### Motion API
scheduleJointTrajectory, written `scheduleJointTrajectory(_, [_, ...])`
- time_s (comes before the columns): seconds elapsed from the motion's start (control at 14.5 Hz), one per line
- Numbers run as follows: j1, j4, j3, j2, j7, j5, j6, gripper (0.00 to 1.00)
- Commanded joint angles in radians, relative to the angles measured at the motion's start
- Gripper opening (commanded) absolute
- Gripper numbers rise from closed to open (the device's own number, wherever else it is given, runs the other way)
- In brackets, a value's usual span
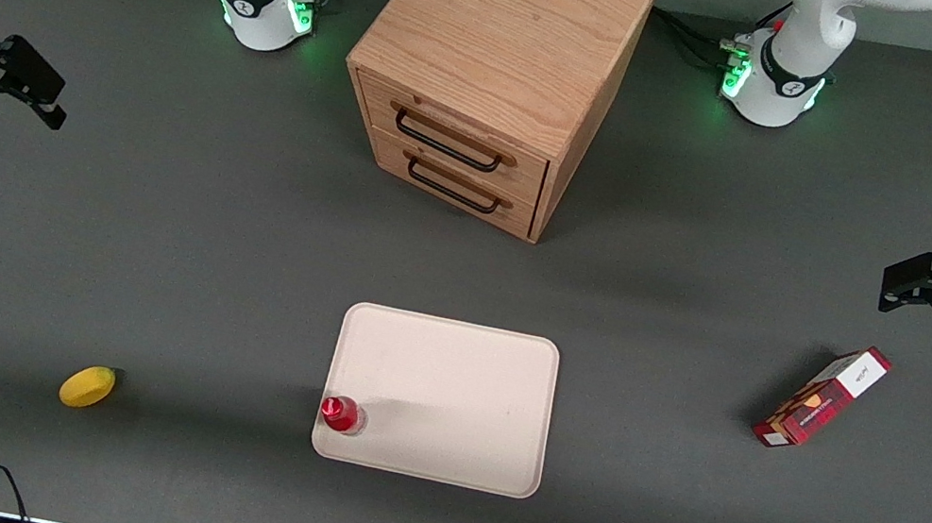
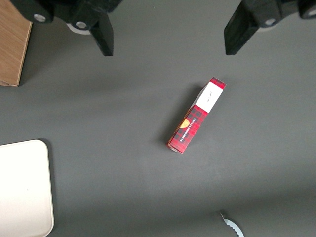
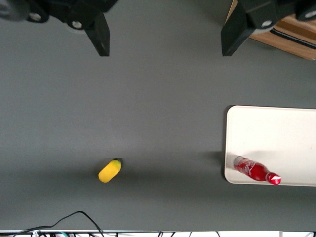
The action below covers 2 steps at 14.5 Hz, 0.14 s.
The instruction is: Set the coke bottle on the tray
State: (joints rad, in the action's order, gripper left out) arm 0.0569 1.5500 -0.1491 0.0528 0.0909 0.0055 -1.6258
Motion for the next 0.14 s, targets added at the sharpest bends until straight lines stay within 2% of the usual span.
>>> scheduleJointTrajectory(0.0, [-0.09, 0.039, 0.089, 0.021, -0.013, -0.013, -0.002, 1.0])
scheduleJointTrajectory(0.07, [-0.132, 0.038, 0.126, 0.019, -0.014, -0.012, 0.003, 1.0])
